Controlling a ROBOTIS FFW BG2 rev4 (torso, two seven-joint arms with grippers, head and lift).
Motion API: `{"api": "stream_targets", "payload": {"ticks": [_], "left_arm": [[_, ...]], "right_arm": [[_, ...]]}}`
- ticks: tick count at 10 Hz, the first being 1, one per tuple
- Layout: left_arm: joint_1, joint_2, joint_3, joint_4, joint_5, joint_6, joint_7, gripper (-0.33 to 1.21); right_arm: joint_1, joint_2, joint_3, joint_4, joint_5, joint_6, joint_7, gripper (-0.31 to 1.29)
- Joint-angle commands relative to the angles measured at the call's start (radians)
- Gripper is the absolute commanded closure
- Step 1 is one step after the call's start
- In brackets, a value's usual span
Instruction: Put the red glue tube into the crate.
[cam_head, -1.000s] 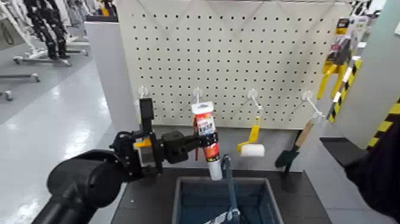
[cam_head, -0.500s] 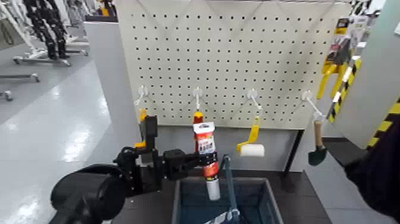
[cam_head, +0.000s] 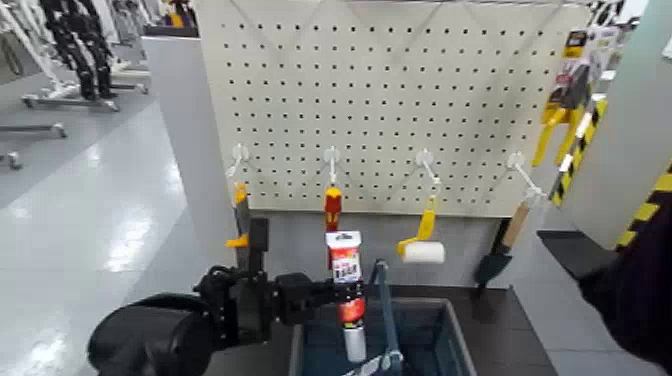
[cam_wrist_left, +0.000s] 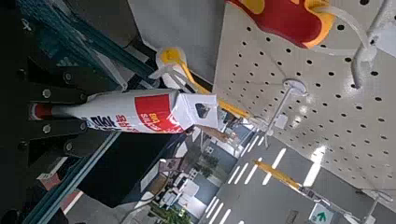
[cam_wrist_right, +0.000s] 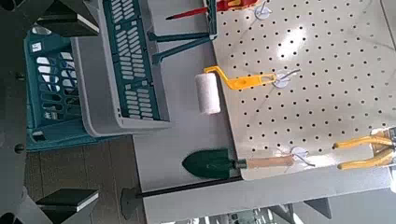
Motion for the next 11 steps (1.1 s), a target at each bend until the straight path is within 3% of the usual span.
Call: {"api": "stream_targets", "payload": {"ticks": [1, 3, 4, 5, 6, 7, 11], "left_arm": [[0.012, 0.0, -0.008, 0.015, -0.008, 0.001, -0.001, 1.2], [0.015, 0.002, -0.011, 0.018, -0.015, 0.007, -0.001, 1.19], [0.018, -0.001, -0.003, 0.018, -0.013, 0.03, -0.001, 0.97], [0.02, -0.006, 0.005, 0.018, -0.013, 0.032, -0.001, 0.17], [0.018, -0.009, 0.006, 0.018, -0.013, 0.035, -0.001, -0.18], [0.017, -0.009, 0.008, 0.018, -0.013, 0.03, -0.001, 0.05], [0.018, -0.011, 0.017, 0.016, -0.015, 0.03, -0.001, 0.0]], "right_arm": [[0.0, 0.124, -0.002, 0.0, 0.0, -0.001, 0.001, 0.09], [0.0, 0.124, -0.002, -0.002, 0.0, -0.001, 0.001, 0.09], [0.0, 0.124, -0.002, 0.0, 0.0, -0.003, 0.001, 0.09], [0.0, 0.124, -0.003, 0.0, 0.0, -0.003, 0.001, 0.09], [0.0, 0.124, -0.003, 0.0, 0.0, -0.001, 0.001, 0.09], [0.0, 0.124, -0.003, 0.0, 0.0, -0.003, 0.002, 0.09], [0.0, 0.126, -0.003, 0.0, 0.0, -0.003, 0.001, 0.09]]}}
